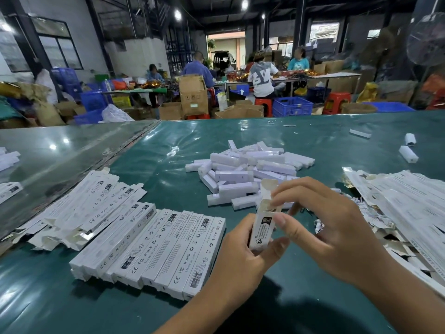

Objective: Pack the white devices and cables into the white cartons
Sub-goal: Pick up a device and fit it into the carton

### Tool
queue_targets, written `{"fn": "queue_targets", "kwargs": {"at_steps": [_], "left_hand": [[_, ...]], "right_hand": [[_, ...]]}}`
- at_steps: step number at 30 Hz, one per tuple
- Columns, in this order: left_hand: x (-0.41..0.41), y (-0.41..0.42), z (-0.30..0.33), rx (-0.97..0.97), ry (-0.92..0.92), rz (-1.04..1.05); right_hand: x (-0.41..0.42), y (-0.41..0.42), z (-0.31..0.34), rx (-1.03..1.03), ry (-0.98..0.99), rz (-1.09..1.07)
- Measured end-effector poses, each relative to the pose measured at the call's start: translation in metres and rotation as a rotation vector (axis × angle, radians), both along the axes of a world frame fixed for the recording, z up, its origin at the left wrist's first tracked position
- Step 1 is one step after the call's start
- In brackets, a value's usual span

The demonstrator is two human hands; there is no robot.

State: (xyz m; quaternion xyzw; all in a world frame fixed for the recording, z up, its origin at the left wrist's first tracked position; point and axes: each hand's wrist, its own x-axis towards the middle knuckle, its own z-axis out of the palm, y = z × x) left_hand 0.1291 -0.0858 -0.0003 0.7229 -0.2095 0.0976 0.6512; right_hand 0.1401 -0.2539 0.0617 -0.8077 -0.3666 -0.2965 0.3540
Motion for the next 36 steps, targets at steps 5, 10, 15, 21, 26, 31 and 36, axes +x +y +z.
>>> {"fn": "queue_targets", "kwargs": {"at_steps": [5,10,15,21,26,31,36], "left_hand": [[-0.002,0.000,0.000,-0.044,-0.053,0.047],[-0.003,-0.003,0.001,-0.067,-0.121,0.060],[-0.004,-0.001,0.003,-0.103,-0.243,0.152],[-0.002,-0.001,0.000,-0.114,-0.310,0.140],[0.000,0.001,-0.001,-0.144,-0.302,0.151],[0.001,0.004,-0.001,-0.183,-0.270,0.171],[0.003,0.005,-0.007,-0.124,-0.291,0.180]], "right_hand": [[0.003,-0.001,-0.004,-0.040,0.028,0.019],[0.000,0.000,-0.002,-0.029,0.046,0.037],[0.000,0.004,-0.008,0.164,0.087,0.076],[0.005,0.005,-0.015,0.107,0.021,0.070],[0.006,0.006,-0.019,0.135,0.054,0.114],[0.006,0.005,-0.020,0.124,0.053,0.147],[0.005,0.008,-0.021,0.378,0.291,0.331]]}}
